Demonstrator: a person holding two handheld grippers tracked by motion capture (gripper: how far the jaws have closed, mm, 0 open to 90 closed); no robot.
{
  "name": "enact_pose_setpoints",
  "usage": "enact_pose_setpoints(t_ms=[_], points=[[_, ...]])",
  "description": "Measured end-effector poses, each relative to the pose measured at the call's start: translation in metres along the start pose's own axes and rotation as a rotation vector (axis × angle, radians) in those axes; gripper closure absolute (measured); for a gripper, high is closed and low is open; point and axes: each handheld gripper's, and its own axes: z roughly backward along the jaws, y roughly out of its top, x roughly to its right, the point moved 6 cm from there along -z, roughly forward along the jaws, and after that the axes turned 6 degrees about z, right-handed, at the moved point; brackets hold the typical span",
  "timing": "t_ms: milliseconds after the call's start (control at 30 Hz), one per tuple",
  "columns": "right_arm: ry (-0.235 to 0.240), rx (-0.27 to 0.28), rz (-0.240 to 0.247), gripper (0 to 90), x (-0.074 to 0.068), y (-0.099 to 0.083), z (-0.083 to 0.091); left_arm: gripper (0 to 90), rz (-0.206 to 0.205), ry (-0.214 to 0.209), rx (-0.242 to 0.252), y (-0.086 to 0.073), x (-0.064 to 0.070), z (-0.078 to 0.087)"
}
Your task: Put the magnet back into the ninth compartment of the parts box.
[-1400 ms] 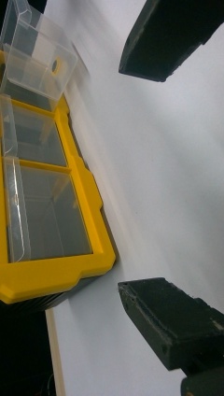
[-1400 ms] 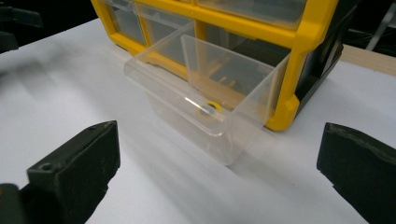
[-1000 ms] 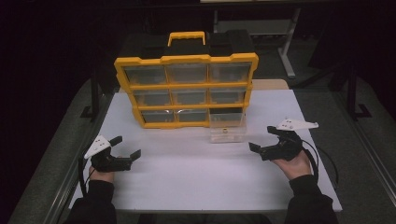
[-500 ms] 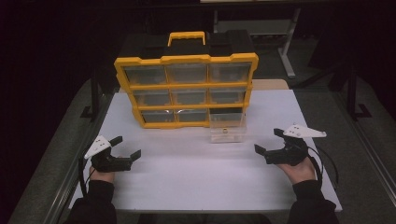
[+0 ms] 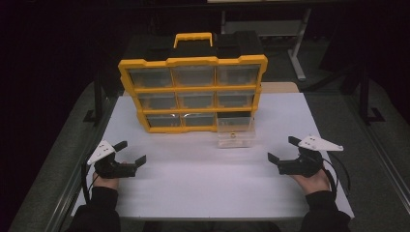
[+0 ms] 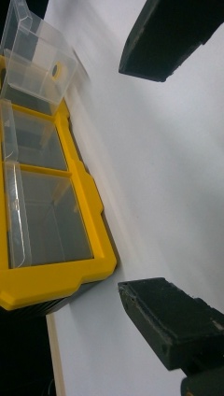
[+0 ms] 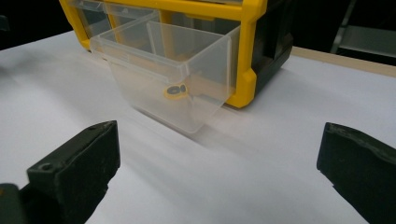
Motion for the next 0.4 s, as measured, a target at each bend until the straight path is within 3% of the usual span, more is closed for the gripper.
enact_pose_setpoints(t_ms=[400], points=[[-0.031,-0.009,0.007,0.0,-0.002,-0.013,0.005,0.0,-0.014,-0.012,0.0,0.001,0.003,-0.001]])
